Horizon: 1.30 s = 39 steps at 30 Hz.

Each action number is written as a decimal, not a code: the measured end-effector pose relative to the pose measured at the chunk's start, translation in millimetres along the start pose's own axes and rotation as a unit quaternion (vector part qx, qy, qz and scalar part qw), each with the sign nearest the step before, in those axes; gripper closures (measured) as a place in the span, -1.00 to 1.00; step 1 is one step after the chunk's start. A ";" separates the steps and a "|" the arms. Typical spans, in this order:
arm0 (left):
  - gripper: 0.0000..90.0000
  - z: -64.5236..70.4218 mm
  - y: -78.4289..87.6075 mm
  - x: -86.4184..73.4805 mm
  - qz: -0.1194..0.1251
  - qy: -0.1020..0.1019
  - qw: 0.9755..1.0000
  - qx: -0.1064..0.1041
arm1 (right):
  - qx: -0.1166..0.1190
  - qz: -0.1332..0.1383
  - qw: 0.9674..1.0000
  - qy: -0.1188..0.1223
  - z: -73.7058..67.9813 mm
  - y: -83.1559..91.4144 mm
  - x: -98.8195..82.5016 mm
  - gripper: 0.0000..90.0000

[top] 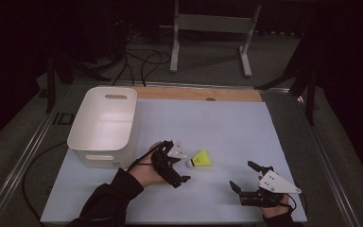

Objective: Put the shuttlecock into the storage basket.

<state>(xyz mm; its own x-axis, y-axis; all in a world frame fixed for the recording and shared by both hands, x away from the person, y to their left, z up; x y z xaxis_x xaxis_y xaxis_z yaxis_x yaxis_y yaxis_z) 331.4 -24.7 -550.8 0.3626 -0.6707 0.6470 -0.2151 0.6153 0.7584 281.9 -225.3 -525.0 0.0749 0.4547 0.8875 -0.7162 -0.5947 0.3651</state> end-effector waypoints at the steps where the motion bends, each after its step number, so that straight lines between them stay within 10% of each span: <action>1: -0.95 -0.7 -2.3 -0.4 -0.001 0.003 1.000 -0.001 | 0.001 0.000 1.000 0.000 -0.3 0.1 0.0 -0.81; 39: -0.29 -11.2 -47.9 -3.1 -0.052 -0.005 0.998 0.029 | 0.006 -0.002 1.000 -0.004 -0.5 -0.4 -1.1 -0.81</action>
<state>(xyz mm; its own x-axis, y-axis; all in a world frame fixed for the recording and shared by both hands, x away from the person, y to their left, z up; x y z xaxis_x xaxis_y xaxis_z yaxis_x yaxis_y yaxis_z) 350.8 -47.4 -590.0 0.3761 -0.7342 0.5652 -0.2284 0.5177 0.8245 281.7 -225.2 -526.2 0.0838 0.4512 0.8885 -0.7071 -0.6013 0.3721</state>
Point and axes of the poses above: each handheld gripper's, and its own axes: y roughly backward along the jaws, x roughly out of its top, z roughly to its right, the point moved 10 cm from there along -y, roughly forward along the jaws, and after that the axes turned 9 degrees about y, right-handed, at the moved point
